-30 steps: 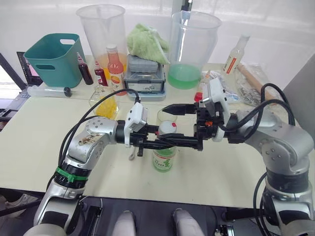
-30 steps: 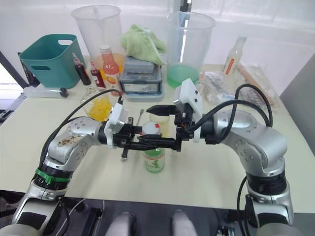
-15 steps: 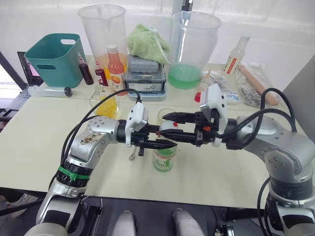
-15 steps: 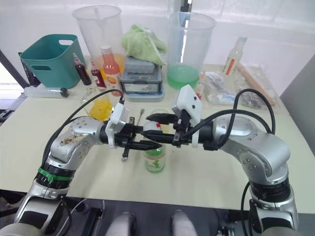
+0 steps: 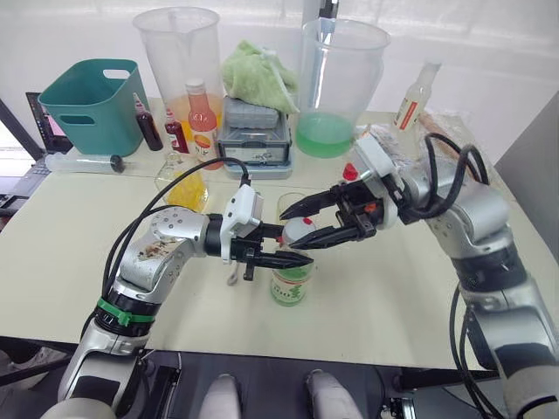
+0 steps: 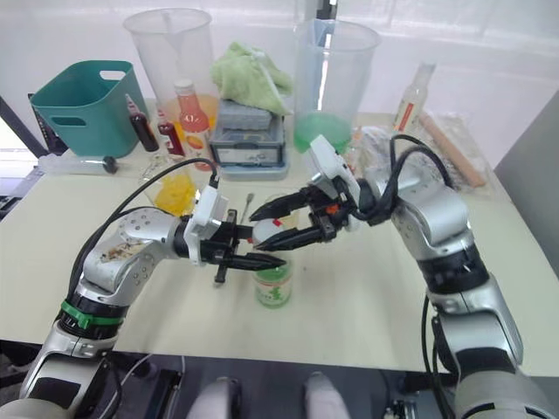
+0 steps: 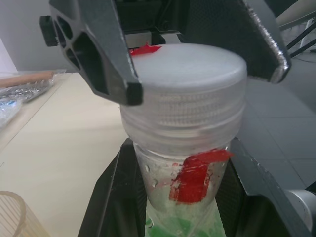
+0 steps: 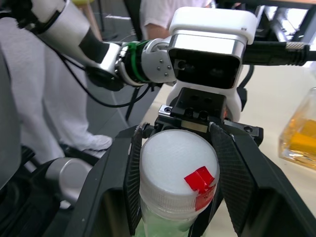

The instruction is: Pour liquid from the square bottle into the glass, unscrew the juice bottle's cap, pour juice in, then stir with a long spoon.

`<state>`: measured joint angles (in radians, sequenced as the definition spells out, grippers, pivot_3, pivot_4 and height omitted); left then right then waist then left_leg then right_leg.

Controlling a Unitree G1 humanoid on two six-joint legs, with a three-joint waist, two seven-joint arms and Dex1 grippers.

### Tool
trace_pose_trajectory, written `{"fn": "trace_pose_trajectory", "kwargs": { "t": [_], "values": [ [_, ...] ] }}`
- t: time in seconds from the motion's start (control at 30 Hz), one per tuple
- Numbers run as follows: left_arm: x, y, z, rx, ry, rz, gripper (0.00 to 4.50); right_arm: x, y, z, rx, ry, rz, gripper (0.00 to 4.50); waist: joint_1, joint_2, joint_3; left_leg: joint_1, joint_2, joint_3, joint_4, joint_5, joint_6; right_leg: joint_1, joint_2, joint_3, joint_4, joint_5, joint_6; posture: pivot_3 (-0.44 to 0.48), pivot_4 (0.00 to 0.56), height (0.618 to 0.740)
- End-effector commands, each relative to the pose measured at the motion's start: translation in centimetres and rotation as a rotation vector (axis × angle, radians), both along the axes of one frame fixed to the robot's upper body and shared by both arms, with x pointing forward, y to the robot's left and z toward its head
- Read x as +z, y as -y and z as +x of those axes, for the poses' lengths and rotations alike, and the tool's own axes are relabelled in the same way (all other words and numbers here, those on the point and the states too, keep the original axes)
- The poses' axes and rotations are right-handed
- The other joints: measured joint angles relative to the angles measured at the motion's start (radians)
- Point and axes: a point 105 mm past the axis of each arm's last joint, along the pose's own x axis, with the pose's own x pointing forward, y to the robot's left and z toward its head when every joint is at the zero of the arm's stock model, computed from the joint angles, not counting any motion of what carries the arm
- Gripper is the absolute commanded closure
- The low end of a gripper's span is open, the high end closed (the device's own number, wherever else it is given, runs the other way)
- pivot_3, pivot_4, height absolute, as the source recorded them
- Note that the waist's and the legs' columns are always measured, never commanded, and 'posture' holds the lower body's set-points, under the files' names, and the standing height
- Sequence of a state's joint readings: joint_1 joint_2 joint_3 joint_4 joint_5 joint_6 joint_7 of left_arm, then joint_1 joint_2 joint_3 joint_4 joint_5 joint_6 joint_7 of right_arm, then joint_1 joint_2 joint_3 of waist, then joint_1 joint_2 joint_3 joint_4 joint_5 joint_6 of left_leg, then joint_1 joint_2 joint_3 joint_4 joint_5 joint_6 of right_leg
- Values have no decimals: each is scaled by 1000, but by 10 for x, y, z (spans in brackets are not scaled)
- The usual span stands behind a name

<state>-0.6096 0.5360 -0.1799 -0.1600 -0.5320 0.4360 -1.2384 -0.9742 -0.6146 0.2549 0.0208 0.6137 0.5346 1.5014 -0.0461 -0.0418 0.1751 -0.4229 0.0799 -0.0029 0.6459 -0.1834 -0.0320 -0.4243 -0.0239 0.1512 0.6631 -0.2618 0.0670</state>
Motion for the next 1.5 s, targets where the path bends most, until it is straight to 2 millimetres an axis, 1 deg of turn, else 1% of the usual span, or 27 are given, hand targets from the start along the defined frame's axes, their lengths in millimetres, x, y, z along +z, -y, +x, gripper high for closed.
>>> {"fn": "trace_pose_trajectory", "kwargs": {
  "t": [0.03, 0.1, 0.13, 0.2, 0.23, 0.4, 0.53, 0.6, 0.63, 0.73, 0.97, 1.0, 1.03, 1.07, 1.1, 1.13, 1.23, 1.33, 1.4, 1.5],
  "values": [
    [-10, -7, 5, 57, -27, 34, 3116, 25, 7, -6, 57, 6, 6, 1806, 0, 0, 0, 0, 0, 0, 0, 0, 0, 0, 0, 0, 0, 0, 0, 0, 150, 707],
    [-11, -8, 5, 60, -31, 33, 3116, 28, 10, -8, 56, -2, 0, 1072, 2, 0, 0, -1, 0, 0, 0, 0, 0, -1, 0, 0, 0, 0, 0, 0, 150, 707],
    [-11, -7, 5, 60, -32, 34, 3116, 30, 12, -8, 41, 12, 11, 827, 2, 0, 0, -1, 0, 0, 0, 0, 0, 0, 0, 0, 0, 0, 0, 0, 150, 707],
    [-12, -6, 5, 58, -34, 33, 3116, 33, 16, -10, -9, 39, 39, 113, 2, 0, 0, 0, 0, 0, 0, 0, 0, 0, 0, 0, 0, 0, 0, 0, 150, 707],
    [-12, -6, 5, 55, -35, 32, 3116, 34, 18, -10, -41, 56, 49, 49, 2, 0, 0, 0, 0, 0, 0, 0, 0, 0, 0, 0, 0, 0, 0, 0, 150, 707],
    [-12, -3, 7, 44, -37, 30, 3116, 28, 24, -12, -218, 73, 82, 49, 1, 0, 0, 0, 0, 0, 0, 0, 0, 0, 0, 0, 0, 0, 0, 0, 150, 707],
    [-12, -1, 7, 30, -39, 29, 3116, 22, 22, -13, -352, 72, 109, 49, 1, 0, 0, 0, 0, 0, 0, 0, 0, 0, 0, 0, 0, 0, 0, 0, 150, 707],
    [-13, 0, 7, 25, -41, 29, 3116, 19, 19, -14, -436, 40, 135, 49, 2, 0, 0, 0, 0, 0, 0, 0, 0, 0, 0, 0, 0, 0, 0, 0, 150, 707],
    [-13, 1, 7, 19, -45, 28, 3116, 16, 16, -18, -471, 10, 154, 49, 2, 0, 0, 0, 0, 0, 0, 0, 0, 0, 0, 0, 0, 0, 0, 0, 150, 707],
    [-14, 2, 5, 8, -54, 27, 3116, 11, 12, -26, -521, -17, 173, 49, 4, 0, 0, 0, 0, 0, 0, 0, 0, 0, 0, 0, 0, 0, 0, 0, 150, 707],
    [-13, 3, 6, 4, -51, 27, 3116, 2, 9, -29, -587, -47, 176, 49, 3, 0, 0, 0, 0, 0, 0, 0, 0, 1, 0, 0, 0, 0, 0, 0, 150, 707],
    [-13, 3, 6, 4, -50, 27, 3116, 2, 9, -28, -592, -51, 179, 554, 3, 0, 0, 0, 0, 0, 0, 0, 0, 1, -1, 0, 0, 0, 0, 0, 150, 707],
    [-13, 3, 6, 5, -49, 27, 3116, 1, 9, -27, -598, -54, 181, 838, 3, 0, 0, 0, 0, 0, 0, 0, 0, 1, 0, 0, 0, 0, 0, 0, 150, 707],
    [-13, 3, 6, 6, -49, 27, 3116, 0, 9, -25, -604, -57, 179, 1279, 3, 0, 0, 0, 0, 0, 0, 0, 0, 1, 0, 0, 0, 0, 0, 0, 150, 707],
    [-13, 3, 6, 7, -48, 27, 3116, -1, 9, -24, -609, -59, 175, 1434, 3, 0, 0, 0, 0, 0, 0, 0, 0, 1, 0, 0, 0, 0, 0, 0, 150, 707],
    [-13, 3, 6, 9, -47, 27, 3116, -2, 9, -24, -610, -55, 165, 1875, 3, 0, 0, 0, 0, 0, 0, 0, 0, 1, 0, 0, 0, 0, 0, 0, 150, 707],
    [-13, 2, 6, 15, -48, 27, 3116, -4, 8, -24, -594, -51, 151, 2820, 3, 0, 0, 0, 0, 0, 0, 0, 0, 1, 0, 0, -1, 0, 0, 0, 150, 707],
    [-15, 0, 7, 28, -47, 30, 3116, -4, 7, -25, -548, -50, 149, 2836, 2, 0, 0, 0, 0, 0, 0, 0, 0, 1, 0, 0, 0, 0, 0, 0, 150, 707],
    [-15, -2, 7, 39, -46, 31, 3116, -5, 6, -27, -486, -26, 131, 2836, 2, 0, 0, 0, 0, 0, 0, 0, 0, 1, 0, 0, 0, 0, 0, 0, 150, 707],
    [-15, -4, 6, 46, -44, 37, 3116, -5, 3, -28, -330, 36, 85, 2837, 1, 0, 0, 1, 0, 0, 0, 0, 0, 1, 0, 0, -1, 0, 0, 0, 150, 707]
  ]
}}
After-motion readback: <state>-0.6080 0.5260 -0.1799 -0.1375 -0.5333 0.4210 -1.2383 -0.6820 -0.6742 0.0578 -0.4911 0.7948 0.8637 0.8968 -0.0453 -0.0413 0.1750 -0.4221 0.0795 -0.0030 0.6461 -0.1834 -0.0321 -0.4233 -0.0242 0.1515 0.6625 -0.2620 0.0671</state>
